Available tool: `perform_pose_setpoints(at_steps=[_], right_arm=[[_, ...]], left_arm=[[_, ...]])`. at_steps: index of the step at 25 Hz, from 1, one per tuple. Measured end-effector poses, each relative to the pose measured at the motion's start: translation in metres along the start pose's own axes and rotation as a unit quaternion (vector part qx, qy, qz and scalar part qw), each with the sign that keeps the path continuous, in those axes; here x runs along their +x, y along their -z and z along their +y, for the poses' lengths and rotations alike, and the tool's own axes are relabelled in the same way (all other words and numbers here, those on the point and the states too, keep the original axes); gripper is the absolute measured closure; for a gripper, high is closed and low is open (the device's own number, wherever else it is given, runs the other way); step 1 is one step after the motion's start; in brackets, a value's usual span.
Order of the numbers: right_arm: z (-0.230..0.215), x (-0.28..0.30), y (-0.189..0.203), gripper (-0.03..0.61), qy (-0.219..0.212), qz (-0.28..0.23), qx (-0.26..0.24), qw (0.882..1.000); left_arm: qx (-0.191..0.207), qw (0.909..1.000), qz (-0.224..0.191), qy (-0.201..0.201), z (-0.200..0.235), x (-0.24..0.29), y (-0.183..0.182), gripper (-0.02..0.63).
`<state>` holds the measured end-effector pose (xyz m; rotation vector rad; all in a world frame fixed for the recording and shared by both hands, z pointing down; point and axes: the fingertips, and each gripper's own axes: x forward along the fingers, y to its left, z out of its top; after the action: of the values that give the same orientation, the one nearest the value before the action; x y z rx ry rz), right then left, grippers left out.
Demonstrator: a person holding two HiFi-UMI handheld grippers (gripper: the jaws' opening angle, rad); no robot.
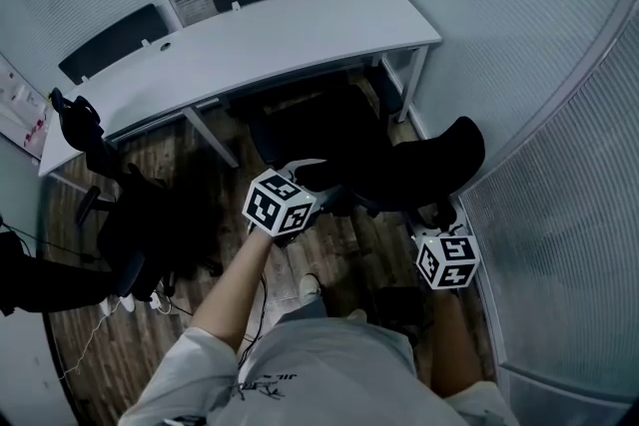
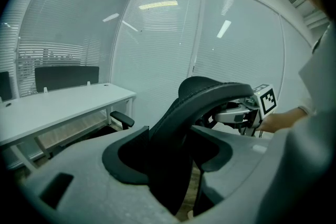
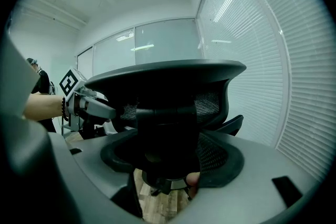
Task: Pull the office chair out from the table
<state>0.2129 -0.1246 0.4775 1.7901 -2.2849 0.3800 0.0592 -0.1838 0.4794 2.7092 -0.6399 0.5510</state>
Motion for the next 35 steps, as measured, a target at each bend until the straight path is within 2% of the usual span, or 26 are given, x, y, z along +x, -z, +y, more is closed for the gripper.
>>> perform_pose_setpoints(at_steps=[19,35], right_arm=[[-0.008,-0.076,0.017,0.304,-0.008,-0.005,0.001,1.000],[0.021,-0.114,0.039,0.304,0.000,-0.013,0.002,1.000]], left_arm=[[-0.005,0.9996,-0.006,-0.027,-0.080,-0.013,0.017,0.383],[0.000,0.9996,-0.014,-0.025,-0.107,-0.041,0.042,0.383]])
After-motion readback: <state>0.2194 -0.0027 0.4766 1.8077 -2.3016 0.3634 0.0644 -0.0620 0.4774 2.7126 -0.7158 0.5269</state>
